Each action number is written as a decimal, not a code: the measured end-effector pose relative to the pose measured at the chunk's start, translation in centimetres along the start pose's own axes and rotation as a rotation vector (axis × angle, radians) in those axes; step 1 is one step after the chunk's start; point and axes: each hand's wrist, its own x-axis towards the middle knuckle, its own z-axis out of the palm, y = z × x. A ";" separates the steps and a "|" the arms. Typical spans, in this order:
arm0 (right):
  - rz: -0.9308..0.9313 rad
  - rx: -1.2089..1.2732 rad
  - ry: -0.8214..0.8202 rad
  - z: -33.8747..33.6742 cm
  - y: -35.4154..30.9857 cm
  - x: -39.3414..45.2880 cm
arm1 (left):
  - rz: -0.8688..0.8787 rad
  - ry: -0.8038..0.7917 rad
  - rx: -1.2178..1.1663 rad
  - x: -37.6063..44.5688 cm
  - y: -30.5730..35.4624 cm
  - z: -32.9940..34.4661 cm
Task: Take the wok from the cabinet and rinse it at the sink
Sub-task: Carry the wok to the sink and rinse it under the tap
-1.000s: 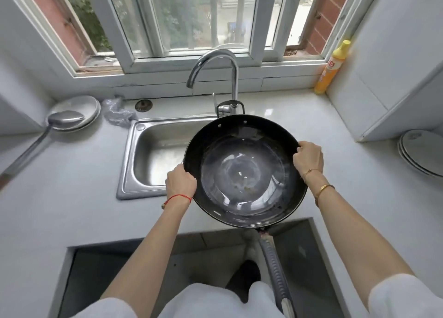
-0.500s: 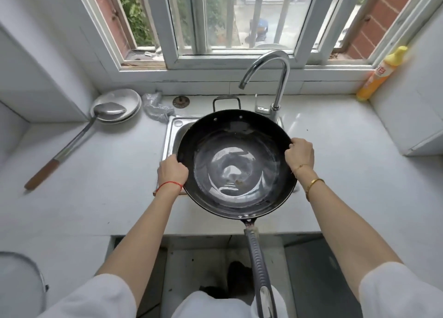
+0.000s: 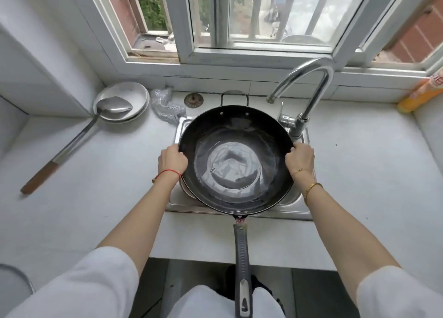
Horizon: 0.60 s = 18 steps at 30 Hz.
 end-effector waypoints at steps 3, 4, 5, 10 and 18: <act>0.012 0.002 -0.006 0.8 0.1 0.9 | 0.001 -0.027 0.017 1.6 0.4 0.7; 0.015 0.001 -0.011 1.1 0.2 1.2 | -0.001 -0.034 0.020 2.0 0.5 1.0; 0.016 -0.001 -0.015 1.4 0.3 1.5 | -0.006 -0.041 0.023 2.4 0.6 1.2; 0.002 0.006 0.003 2.7 1.1 1.8 | -0.027 -0.048 0.032 2.8 0.1 2.4; -0.015 -0.005 0.023 3.4 2.1 1.9 | -0.009 -0.025 0.051 2.6 -0.6 3.3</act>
